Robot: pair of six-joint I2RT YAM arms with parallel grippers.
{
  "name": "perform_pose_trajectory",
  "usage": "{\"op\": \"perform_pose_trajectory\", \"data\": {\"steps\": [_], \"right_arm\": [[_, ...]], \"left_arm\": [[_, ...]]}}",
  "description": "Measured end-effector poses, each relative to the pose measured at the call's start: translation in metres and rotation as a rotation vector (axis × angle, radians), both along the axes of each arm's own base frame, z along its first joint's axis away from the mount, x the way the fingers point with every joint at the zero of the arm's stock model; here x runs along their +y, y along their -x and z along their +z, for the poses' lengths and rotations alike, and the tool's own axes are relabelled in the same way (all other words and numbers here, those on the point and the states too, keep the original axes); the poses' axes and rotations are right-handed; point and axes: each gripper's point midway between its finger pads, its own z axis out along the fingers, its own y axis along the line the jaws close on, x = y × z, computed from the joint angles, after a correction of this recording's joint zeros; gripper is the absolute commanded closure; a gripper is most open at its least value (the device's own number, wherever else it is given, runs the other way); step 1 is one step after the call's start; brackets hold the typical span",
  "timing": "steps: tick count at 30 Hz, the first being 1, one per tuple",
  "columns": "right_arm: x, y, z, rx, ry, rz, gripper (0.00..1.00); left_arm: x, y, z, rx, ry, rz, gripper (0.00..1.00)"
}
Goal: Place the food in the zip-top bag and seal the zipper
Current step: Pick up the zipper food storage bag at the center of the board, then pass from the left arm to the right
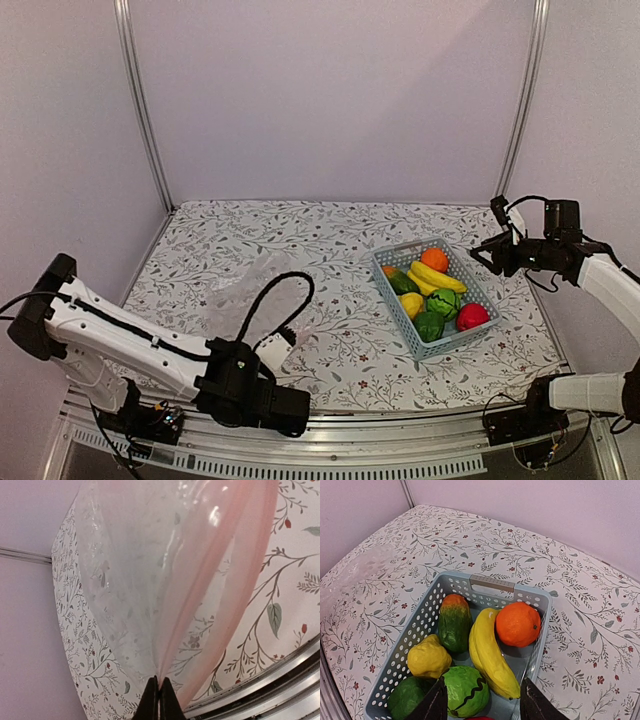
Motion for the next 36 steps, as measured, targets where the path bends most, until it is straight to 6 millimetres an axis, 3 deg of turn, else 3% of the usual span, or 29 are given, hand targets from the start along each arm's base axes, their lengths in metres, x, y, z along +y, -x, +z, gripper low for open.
{"op": "perform_pose_trajectory", "data": {"steps": [6,10,11,12,13,17,20,23,26,29,32,36], "right_arm": [[0.005,0.002,0.005,-0.002,-0.022,0.027,0.51],[0.023,-0.001,0.034,-0.028,-0.053,0.083,0.42],[0.036,-0.001,0.044,-0.032,-0.065,0.121,0.41],[0.054,-0.003,0.069,-0.061,-0.081,0.174,0.41],[0.067,-0.002,0.065,-0.045,-0.083,0.213,0.4],[0.137,0.008,0.089,-0.021,-0.095,0.41,0.4],[0.171,0.014,0.098,-0.004,-0.097,0.491,0.39],[0.198,0.019,0.11,0.006,-0.099,0.548,0.34],[0.22,0.028,0.12,0.01,-0.111,0.595,0.22],[0.24,0.037,0.125,0.028,-0.122,0.634,0.17],[0.252,0.038,0.124,0.058,-0.133,0.642,0.11],[0.26,0.024,0.121,0.09,-0.134,0.597,0.13]], "left_arm": [[-0.027,-0.046,0.048,-0.02,0.248,0.042,1.0],[-0.033,-0.091,0.083,-0.062,0.44,0.088,1.0],[-0.034,-0.103,0.091,-0.075,0.49,0.101,1.0],[-0.035,-0.114,0.098,-0.087,0.53,0.11,1.0],[-0.038,-0.123,0.103,-0.096,0.564,0.116,1.0],[-0.054,-0.155,0.121,-0.127,0.655,0.115,1.0],[-0.075,-0.173,0.137,-0.153,0.715,0.103,1.0],[-0.094,-0.187,0.152,-0.181,0.781,0.091,1.0],[-0.108,-0.195,0.165,-0.204,0.844,0.077,1.0],[-0.119,-0.2,0.178,-0.221,0.903,0.06,1.0],[-0.126,-0.204,0.187,-0.232,0.951,0.048,1.0],[-0.136,-0.205,0.19,-0.224,0.989,0.019,1.0]]}}
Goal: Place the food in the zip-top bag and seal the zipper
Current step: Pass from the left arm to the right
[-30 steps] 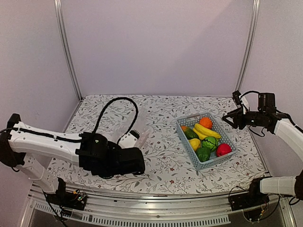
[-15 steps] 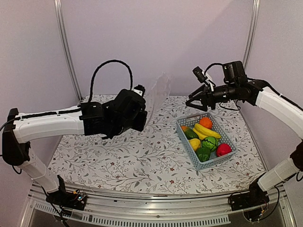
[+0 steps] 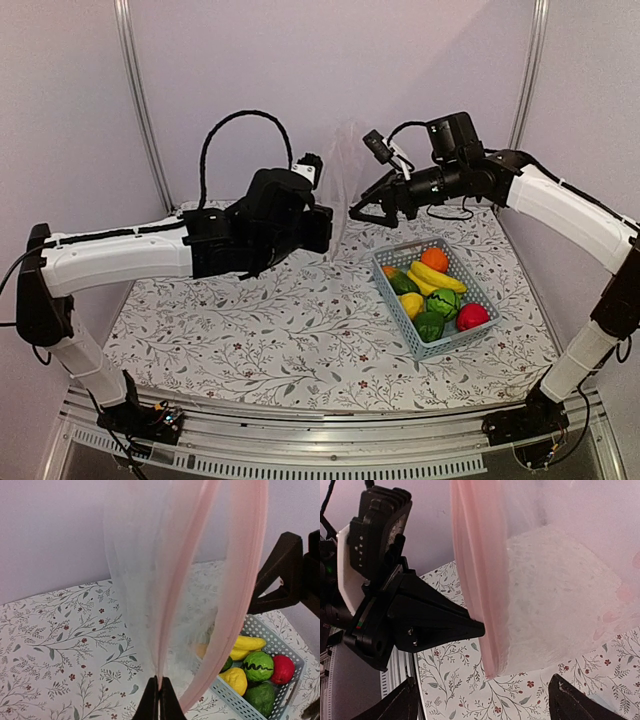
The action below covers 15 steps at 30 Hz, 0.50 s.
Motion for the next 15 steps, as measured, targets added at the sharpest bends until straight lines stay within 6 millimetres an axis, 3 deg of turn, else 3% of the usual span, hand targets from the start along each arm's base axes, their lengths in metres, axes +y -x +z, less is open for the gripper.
{"op": "perform_pose_trajectory", "data": {"steps": [2,4,10,12,15], "right_arm": [[0.003,-0.011,-0.002,0.005,0.015,-0.042,0.17],[0.006,-0.023,-0.003,0.008,0.028,-0.086,0.28],[0.01,-0.059,-0.011,0.014,0.065,-0.222,0.92],[0.011,-0.067,-0.017,0.028,0.078,-0.255,1.0],[0.013,-0.075,-0.023,0.041,0.09,-0.278,1.0]], "left_arm": [[-0.006,0.0,0.0,-0.005,0.002,-0.026,1.0],[-0.012,0.001,0.001,-0.012,0.008,-0.054,1.0],[-0.021,0.002,0.007,-0.028,0.043,-0.091,1.0],[-0.021,0.002,0.005,-0.027,0.046,-0.093,1.0],[-0.019,0.003,-0.006,-0.013,0.036,-0.086,1.0]]}}
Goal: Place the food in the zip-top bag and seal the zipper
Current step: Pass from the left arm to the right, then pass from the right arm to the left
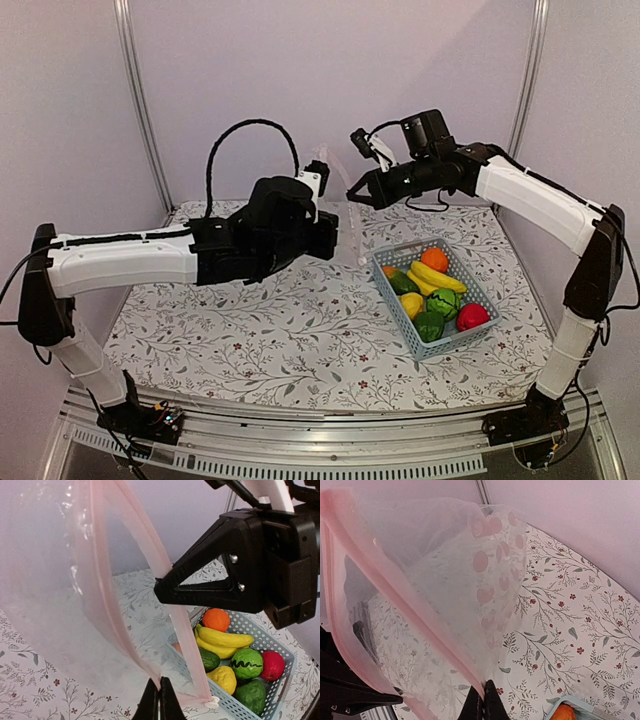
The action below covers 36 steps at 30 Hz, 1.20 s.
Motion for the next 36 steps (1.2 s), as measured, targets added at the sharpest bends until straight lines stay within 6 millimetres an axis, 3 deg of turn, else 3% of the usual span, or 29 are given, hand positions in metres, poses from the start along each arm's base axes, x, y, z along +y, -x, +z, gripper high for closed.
{"op": "perform_pose_trajectory", "data": {"steps": [1,4,6,8,11,14,23,28,33,36], "right_arm": [[0.001,-0.002,-0.004,0.007,0.004,-0.005,1.0],[0.002,-0.005,-0.012,0.024,0.015,-0.014,1.0],[0.004,-0.003,-0.013,0.027,0.014,-0.01,1.0],[0.01,0.001,-0.012,0.023,0.011,0.0,1.0],[0.026,0.016,-0.014,0.008,0.028,0.019,1.0],[0.044,0.034,-0.017,-0.022,0.065,0.018,1.0],[0.05,0.036,-0.019,-0.065,0.107,-0.071,1.0],[0.048,0.037,-0.016,-0.07,0.106,-0.085,1.0],[0.044,0.036,-0.016,-0.076,0.113,-0.102,1.0],[0.034,0.029,-0.017,-0.104,0.135,-0.159,1.0]], "left_arm": [[0.001,0.0,-0.004,0.007,-0.004,0.006,0.96],[0.009,-0.002,-0.012,0.028,-0.003,0.052,0.61],[0.014,-0.004,-0.013,0.033,0.003,0.089,0.43],[0.019,-0.007,-0.012,0.034,0.028,0.126,0.35],[0.022,-0.01,-0.011,0.026,0.051,0.157,0.33],[0.023,-0.011,-0.01,0.021,0.079,0.175,0.33],[0.039,-0.015,-0.01,0.035,0.146,0.293,0.5],[0.046,-0.016,-0.013,0.039,0.157,0.332,0.68],[0.052,-0.019,-0.014,0.032,0.152,0.363,1.0],[0.057,-0.021,-0.014,0.019,0.136,0.379,1.0]]}}
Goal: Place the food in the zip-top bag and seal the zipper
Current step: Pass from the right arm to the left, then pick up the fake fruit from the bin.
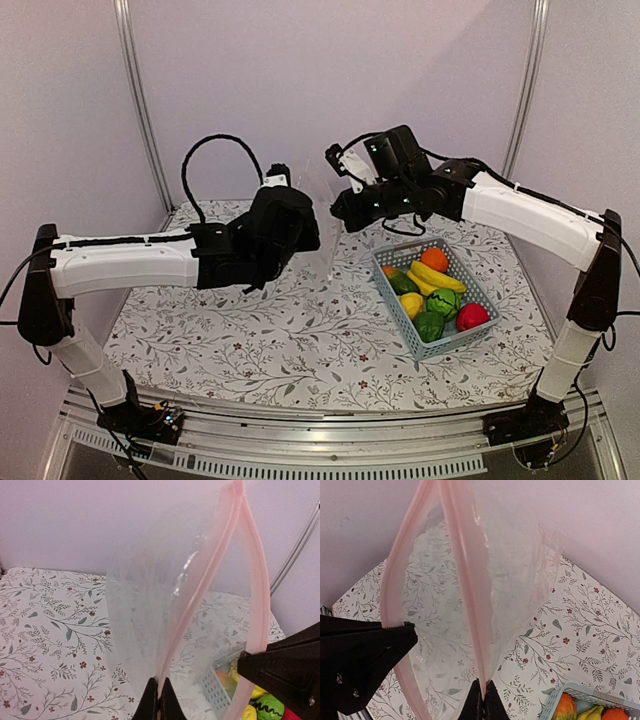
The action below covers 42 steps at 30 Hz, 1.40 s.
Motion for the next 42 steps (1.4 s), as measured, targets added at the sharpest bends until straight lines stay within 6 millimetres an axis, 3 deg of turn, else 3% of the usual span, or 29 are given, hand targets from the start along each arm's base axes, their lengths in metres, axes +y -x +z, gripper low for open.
{"op": "perform_pose_trajectory", "data": {"steps": [6,10,13,14,20,24,27,31,36,39,42], "right_arm": [[-0.036,-0.027,-0.009,-0.037,0.057,-0.171,1.0],[-0.078,-0.059,-0.014,-0.015,0.049,-0.317,1.0],[-0.088,-0.064,-0.007,-0.005,0.016,-0.322,1.0],[-0.085,-0.062,-0.003,-0.002,-0.001,-0.301,1.0],[-0.051,-0.019,0.015,0.048,-0.103,-0.007,0.66],[-0.039,0.011,0.027,0.059,-0.143,0.168,0.55],[-0.043,0.028,0.043,0.017,-0.153,0.248,0.49],[-0.071,0.044,0.069,-0.069,-0.172,0.285,0.44],[-0.133,0.038,0.087,-0.154,-0.164,0.214,0.42],[-0.157,0.034,0.069,-0.157,-0.1,0.18,0.41],[-0.17,0.038,0.025,-0.112,0.007,0.18,0.43]], "left_arm": [[0.012,0.002,-0.007,-0.002,-0.043,0.023,1.0],[0.022,0.007,-0.006,0.0,-0.046,0.02,1.0],[0.021,0.009,-0.002,-0.003,-0.026,0.005,1.0],[0.02,0.009,-0.001,-0.004,-0.022,0.003,1.0],[0.019,0.009,0.0,-0.014,-0.052,-0.01,1.0],[0.021,0.009,0.0,-0.021,-0.1,-0.017,1.0],[0.027,0.01,0.003,-0.025,-0.161,-0.025,1.0],[0.045,0.012,0.025,-0.037,-0.26,-0.033,1.0],[0.083,0.009,0.076,-0.06,-0.39,-0.014,1.0],[0.095,0.014,0.098,-0.07,-0.472,-0.047,1.0],[0.088,0.019,0.094,-0.057,-0.533,-0.137,1.0]]}}
